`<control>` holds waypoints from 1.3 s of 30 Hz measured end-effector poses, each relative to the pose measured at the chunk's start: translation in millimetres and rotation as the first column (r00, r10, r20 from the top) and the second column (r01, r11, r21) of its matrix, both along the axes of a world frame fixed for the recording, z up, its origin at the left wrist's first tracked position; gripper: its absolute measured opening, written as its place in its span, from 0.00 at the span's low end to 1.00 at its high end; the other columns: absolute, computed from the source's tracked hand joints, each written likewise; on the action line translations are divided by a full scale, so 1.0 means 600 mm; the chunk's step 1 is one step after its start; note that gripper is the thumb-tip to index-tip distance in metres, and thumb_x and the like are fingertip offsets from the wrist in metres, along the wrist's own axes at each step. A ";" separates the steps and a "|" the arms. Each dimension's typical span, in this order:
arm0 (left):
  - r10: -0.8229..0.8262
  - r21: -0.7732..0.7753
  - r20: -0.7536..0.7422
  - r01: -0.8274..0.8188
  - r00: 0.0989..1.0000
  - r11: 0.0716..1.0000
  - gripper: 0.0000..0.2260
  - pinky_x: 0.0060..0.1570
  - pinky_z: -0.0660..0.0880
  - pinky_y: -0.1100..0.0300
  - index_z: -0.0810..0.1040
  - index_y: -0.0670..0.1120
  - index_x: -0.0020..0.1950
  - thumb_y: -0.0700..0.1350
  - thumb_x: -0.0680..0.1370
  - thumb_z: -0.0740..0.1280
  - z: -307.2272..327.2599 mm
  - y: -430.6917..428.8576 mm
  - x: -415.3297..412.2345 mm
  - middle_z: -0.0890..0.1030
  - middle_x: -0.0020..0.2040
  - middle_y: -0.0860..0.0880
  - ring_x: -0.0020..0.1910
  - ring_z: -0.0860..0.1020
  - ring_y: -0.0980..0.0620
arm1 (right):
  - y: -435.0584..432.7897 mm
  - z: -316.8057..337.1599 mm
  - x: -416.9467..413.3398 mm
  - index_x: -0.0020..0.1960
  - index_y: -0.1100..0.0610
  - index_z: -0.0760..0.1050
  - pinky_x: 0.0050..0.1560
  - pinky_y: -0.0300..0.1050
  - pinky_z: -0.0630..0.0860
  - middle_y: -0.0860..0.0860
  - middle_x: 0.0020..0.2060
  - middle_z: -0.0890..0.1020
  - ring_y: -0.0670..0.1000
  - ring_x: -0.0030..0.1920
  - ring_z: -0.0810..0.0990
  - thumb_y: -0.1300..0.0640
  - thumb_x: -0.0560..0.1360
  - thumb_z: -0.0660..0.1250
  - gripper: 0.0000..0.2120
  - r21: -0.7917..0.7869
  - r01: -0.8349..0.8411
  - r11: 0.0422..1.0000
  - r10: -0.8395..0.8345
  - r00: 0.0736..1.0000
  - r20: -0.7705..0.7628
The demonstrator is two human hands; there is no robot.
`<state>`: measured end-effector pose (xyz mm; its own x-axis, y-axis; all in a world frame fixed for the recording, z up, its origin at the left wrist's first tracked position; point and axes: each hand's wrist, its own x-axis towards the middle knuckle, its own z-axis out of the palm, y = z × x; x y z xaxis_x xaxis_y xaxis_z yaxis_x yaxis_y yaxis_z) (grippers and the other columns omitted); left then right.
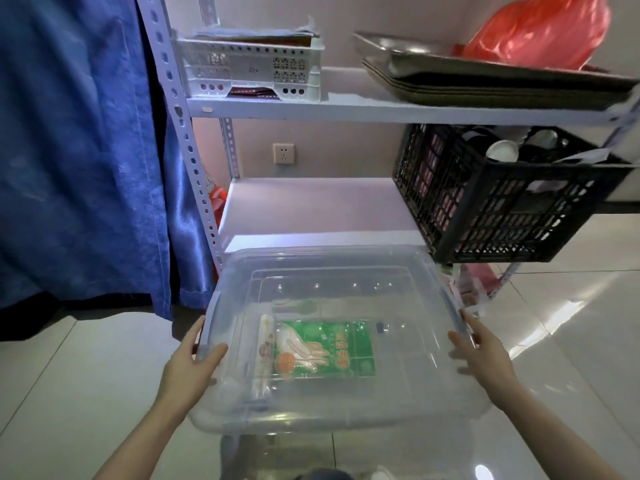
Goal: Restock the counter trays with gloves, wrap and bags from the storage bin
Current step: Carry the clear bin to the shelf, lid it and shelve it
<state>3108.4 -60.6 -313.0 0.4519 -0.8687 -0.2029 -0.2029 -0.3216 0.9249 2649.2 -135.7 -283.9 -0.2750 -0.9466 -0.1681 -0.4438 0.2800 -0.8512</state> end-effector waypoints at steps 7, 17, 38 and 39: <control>-0.020 -0.204 0.064 0.032 0.998 0.979 0.26 0.45 0.79 0.52 0.69 0.64 0.66 0.46 0.72 0.73 0.184 -0.035 0.007 0.80 0.52 0.54 0.49 0.80 0.51 | -0.027 0.174 0.007 0.71 0.49 0.67 0.38 0.49 0.80 0.50 0.58 0.77 0.54 0.46 0.82 0.57 0.76 0.68 0.26 -0.187 -0.022 0.982 0.023 1.000 0.002; -0.007 -0.320 -0.004 0.005 1.000 0.947 0.22 0.27 0.75 0.65 0.75 0.55 0.60 0.37 0.71 0.72 0.331 -0.176 0.016 0.81 0.45 0.51 0.38 0.80 0.53 | -0.185 0.296 0.012 0.72 0.54 0.66 0.58 0.56 0.76 0.57 0.59 0.80 0.57 0.54 0.80 0.60 0.74 0.71 0.29 -0.261 -0.038 0.965 0.065 0.993 0.094; 0.324 -0.409 0.116 -0.252 0.939 0.877 0.09 0.50 0.73 0.57 0.78 0.49 0.55 0.41 0.75 0.67 0.298 -0.504 -0.024 0.79 0.59 0.47 0.51 0.77 0.52 | -0.590 0.266 0.043 0.71 0.53 0.68 0.57 0.48 0.72 0.57 0.65 0.76 0.59 0.61 0.76 0.52 0.76 0.65 0.24 -0.224 -0.095 0.970 0.067 0.989 -0.128; 0.364 -0.420 0.141 -0.278 0.920 0.864 0.09 0.54 0.73 0.53 0.78 0.49 0.55 0.45 0.76 0.66 0.296 -0.505 -0.025 0.79 0.58 0.48 0.54 0.76 0.50 | -0.594 0.265 0.044 0.70 0.53 0.69 0.56 0.49 0.74 0.57 0.64 0.77 0.59 0.60 0.76 0.51 0.75 0.66 0.24 -0.230 -0.078 0.970 0.046 0.989 -0.141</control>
